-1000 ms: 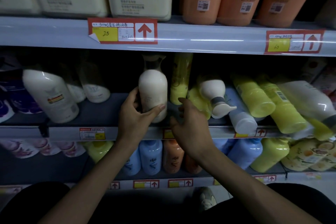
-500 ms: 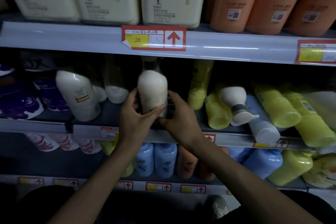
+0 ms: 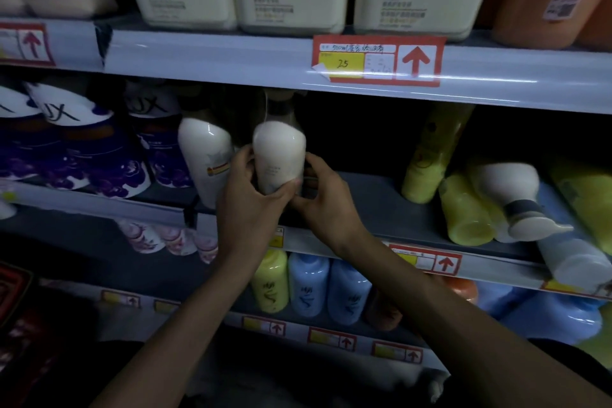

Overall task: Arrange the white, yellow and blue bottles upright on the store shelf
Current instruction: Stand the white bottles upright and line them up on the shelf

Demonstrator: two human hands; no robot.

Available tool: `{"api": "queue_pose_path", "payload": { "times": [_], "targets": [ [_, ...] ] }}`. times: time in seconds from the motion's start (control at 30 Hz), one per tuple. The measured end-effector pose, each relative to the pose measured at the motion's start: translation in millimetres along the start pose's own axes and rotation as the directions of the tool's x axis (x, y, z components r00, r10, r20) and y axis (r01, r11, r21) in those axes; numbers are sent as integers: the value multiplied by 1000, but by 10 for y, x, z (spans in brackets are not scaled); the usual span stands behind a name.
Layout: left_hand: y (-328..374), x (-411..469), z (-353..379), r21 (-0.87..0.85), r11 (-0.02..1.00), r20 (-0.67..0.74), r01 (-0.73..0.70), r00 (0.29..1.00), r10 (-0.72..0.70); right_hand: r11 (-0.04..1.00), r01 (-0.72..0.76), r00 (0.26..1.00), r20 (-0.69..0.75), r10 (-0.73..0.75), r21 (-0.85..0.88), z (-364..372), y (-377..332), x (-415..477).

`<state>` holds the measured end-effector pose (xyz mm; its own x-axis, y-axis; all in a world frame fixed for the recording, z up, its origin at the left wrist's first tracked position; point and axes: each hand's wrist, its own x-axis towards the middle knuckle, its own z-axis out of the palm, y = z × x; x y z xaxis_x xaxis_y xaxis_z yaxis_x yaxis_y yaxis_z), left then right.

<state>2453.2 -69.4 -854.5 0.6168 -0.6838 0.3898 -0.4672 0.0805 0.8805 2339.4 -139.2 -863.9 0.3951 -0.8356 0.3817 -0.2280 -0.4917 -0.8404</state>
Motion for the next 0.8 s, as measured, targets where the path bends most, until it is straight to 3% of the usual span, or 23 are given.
{"api": "queue_pose_path", "payload": {
  "times": [0.13,0.27,0.53,0.7,0.8],
  "targets": [
    [-60,2,-38,357,929,-11,-95,994,106,1000,-8,1000,7,8,7,106,91,23],
    [-40,-35,-55,554,826,-25,-103,990,140,1000,-29,999,27,29,-11,148,171,40],
    [43,-85,-117,419,907,-21,26,1000,-19,997,-47,998,46,50,-61,155,65,-2],
    [127,-201,-213,424,905,-22,23,1000,-15,990,-70,993,88,81,-122,30,10,-106],
    [209,-295,-265,451,892,0,-36,999,40,974,19,994,108,6,-225,-190,-110,-268]
  ]
}}
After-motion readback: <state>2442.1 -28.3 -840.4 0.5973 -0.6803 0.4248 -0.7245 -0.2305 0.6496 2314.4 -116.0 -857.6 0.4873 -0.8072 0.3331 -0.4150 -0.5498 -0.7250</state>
